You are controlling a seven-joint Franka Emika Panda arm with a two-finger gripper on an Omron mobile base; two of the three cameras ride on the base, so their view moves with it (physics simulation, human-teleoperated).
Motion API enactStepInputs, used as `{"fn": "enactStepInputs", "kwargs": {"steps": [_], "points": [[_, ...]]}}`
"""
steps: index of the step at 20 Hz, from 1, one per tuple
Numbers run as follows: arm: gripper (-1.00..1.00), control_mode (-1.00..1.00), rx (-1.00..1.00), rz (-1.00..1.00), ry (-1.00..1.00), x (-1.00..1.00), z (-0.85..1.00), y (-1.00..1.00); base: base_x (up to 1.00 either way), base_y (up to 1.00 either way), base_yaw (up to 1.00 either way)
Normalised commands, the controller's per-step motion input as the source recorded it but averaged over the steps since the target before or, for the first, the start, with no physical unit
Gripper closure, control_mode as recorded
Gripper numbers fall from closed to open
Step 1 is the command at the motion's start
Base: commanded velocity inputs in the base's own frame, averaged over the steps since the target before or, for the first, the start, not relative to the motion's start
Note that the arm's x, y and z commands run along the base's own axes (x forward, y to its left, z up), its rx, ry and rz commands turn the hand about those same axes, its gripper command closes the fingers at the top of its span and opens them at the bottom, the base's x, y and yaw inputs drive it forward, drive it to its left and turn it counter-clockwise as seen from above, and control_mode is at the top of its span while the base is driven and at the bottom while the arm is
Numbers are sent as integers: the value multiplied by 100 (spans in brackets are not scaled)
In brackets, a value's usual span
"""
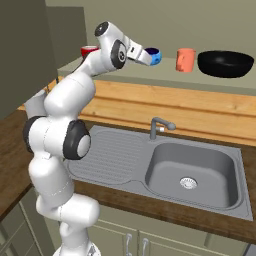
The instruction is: Gather all objects into one cabinet and sort the glasses and bowls to opposite sides.
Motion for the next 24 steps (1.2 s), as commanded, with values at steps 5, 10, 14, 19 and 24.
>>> {"fn": "enactStepInputs", "kwargs": {"steps": [5,10,14,19,24], "points": [[100,-100,0,12,-14,-52,0,10,0,0,0],[100,-100,0,15,-1,-47,0,43,0,0,0],[100,-100,0,22,0,-22,29,52,0,0,0],[100,-100,0,21,0,-10,27,45,0,0,0],[100,-100,0,20,6,-1,5,50,0,0,0]]}}
